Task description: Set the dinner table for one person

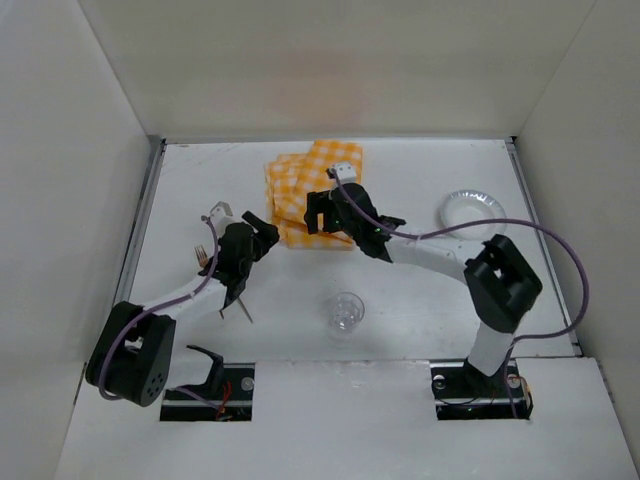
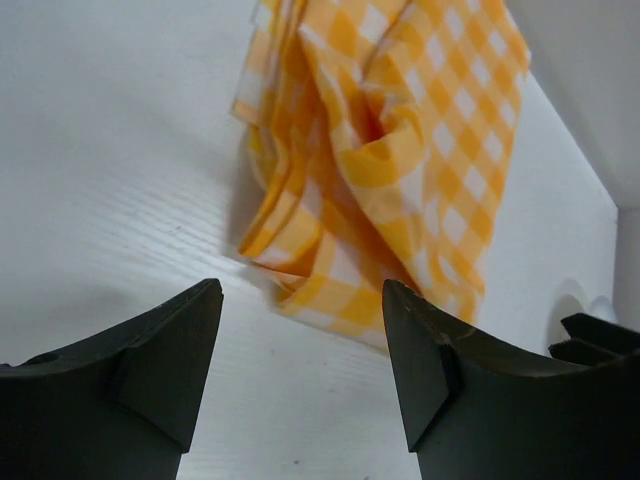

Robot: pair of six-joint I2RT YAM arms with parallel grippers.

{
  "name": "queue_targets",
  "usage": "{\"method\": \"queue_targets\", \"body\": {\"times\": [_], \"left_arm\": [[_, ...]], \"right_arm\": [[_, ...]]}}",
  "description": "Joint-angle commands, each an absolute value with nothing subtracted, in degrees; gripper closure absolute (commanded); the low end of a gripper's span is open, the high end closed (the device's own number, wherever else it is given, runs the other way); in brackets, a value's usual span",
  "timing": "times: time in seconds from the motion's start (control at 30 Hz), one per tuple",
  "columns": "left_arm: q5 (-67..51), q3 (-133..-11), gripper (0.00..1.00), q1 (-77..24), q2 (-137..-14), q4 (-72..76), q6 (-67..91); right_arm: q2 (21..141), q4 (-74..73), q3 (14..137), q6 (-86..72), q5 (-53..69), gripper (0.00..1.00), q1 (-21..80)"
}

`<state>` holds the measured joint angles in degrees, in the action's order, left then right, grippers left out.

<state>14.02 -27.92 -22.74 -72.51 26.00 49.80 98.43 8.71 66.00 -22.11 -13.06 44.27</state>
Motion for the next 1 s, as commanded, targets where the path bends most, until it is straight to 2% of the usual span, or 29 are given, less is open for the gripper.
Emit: {"method": "queue_targets", "body": {"times": [0.0,0.17,0.37,0.53,0.67,0.8,0.87,0.97], "left_arm": [[15.82,-24.80,0.39,-20.18,-69.97,29.61,49.75],[13.98,-20.49,0.41,-16.48,-66.89,32.26,50.45],[8.10,-18.81,0.43,-9.81,-60.56,30.24,50.62],[6.24,-18.37,0.43,-8.92,-60.55,30.76,51.85],[5.71,-18.11,0.44,-8.13,-60.47,30.94,52.21],[5.62,-17.93,0.44,-7.78,-59.94,30.94,52.21],[5.45,-17.84,0.44,-7.60,-59.68,30.94,52.29],[5.36,-17.93,0.44,-7.69,-59.85,30.94,52.29]], "right_arm": [[104.22,4.14,74.77,-14.34,-11.42,0.13,47.50],[114.15,-3.50,87.69,-9.15,-13.88,0.05,48.64],[123.47,-9.84,99.22,-3.78,-18.44,0.04,50.40],[129.54,-11.77,106.33,-2.29,-23.72,0.05,51.02],[133.32,-11.95,110.91,-1.67,-29.34,0.11,51.63],[137.19,-13.00,115.65,0.79,-32.16,0.28,51.90],[137.72,-13.19,116.63,0.53,-32.95,0.52,51.99],[135.10,-11.35,115.50,-1.75,-33.84,0.76,51.99]]}}
